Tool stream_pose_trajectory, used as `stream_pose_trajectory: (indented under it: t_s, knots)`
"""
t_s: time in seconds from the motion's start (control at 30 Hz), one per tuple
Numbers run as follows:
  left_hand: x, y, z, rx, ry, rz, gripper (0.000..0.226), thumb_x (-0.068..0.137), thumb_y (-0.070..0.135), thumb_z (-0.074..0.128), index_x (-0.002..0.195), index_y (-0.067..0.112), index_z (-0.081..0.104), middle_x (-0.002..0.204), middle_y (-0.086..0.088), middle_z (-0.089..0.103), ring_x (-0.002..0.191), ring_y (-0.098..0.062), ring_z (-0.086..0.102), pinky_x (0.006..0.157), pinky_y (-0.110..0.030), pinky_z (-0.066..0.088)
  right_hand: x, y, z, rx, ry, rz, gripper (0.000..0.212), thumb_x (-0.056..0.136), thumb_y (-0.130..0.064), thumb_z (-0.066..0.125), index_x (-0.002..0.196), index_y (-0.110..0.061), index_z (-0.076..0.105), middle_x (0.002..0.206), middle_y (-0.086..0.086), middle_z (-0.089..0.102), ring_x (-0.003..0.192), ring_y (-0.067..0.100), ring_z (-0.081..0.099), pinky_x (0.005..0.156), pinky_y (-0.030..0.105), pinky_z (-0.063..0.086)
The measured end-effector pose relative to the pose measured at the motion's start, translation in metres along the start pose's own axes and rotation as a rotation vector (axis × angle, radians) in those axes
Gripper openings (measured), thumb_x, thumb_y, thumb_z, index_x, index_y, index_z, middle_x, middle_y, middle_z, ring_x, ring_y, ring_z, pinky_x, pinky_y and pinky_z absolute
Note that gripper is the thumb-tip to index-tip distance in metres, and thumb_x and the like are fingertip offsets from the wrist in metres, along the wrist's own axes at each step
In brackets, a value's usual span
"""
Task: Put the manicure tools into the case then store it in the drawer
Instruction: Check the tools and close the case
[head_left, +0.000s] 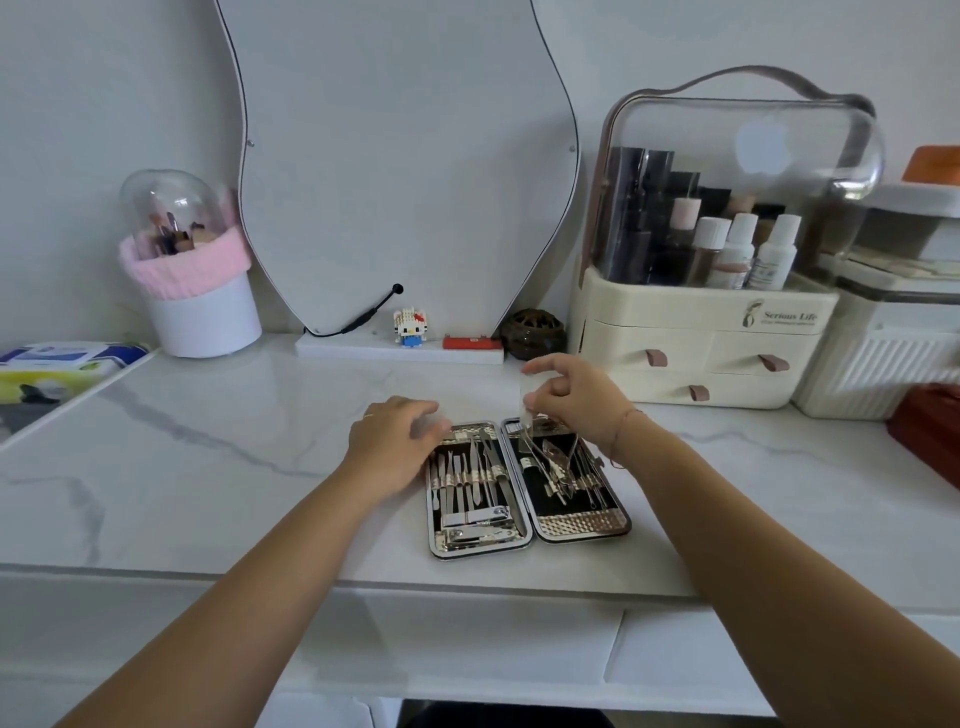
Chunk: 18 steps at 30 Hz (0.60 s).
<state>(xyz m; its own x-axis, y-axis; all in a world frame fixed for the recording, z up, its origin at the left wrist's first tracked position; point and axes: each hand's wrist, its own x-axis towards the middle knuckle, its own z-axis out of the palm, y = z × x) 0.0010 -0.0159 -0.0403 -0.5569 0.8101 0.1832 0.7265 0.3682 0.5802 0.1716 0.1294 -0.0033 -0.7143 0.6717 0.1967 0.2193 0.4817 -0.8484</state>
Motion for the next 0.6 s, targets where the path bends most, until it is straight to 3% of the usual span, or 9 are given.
stream_pose_trajectory:
  t_s: [0.1,0.2,0.4,0.6]
  knots:
    - [0.001,-0.003,0.001,-0.046,0.027,0.022,0.025,0.092,0.040,0.052,0.109,0.031,0.068,0.112,0.002,0.056,0.115,-0.021,0.044,0.102,-0.042,0.034,0.003,0.006,0.002,-0.003,-0.056,0.002,0.032,0.082,-0.011,0.067,0.112,-0.016,0.059,0.076,0.008,0.073,0.074,0.013,0.068,0.083,0.027,0.052]
    - [0.004,-0.007,0.001,-0.084,0.027,0.032,0.019,0.090,0.037,0.056,0.102,0.033,0.070,0.101,0.002,0.058,0.106,-0.022,0.050,0.098,-0.046,0.038,0.006,0.011,0.000,0.006,-0.087,-0.003,0.031,0.082,-0.012,0.067,0.111,-0.015,0.059,0.072,0.002,0.071,0.070,0.009,0.067,0.078,0.024,0.052]
    - [0.006,-0.008,0.003,-0.126,0.057,0.022,0.017,0.091,0.029,0.057,0.099,0.030,0.071,0.098,0.004,0.062,0.100,-0.018,0.055,0.094,-0.044,0.042,0.006,0.013,-0.006,0.005,-0.167,0.011,0.025,0.083,-0.011,0.067,0.107,-0.011,0.062,0.076,0.004,0.070,0.073,0.011,0.065,0.081,0.027,0.053]
    - [0.006,-0.008,0.004,-0.134,0.080,0.018,0.017,0.091,0.025,0.058,0.099,0.026,0.072,0.100,0.005,0.064,0.100,-0.017,0.057,0.094,-0.041,0.044,0.005,0.011,-0.003,-0.119,-0.189,-0.039,0.021,0.082,-0.016,0.069,0.103,-0.012,0.067,0.078,-0.001,0.066,0.072,0.007,0.062,0.074,0.016,0.052]
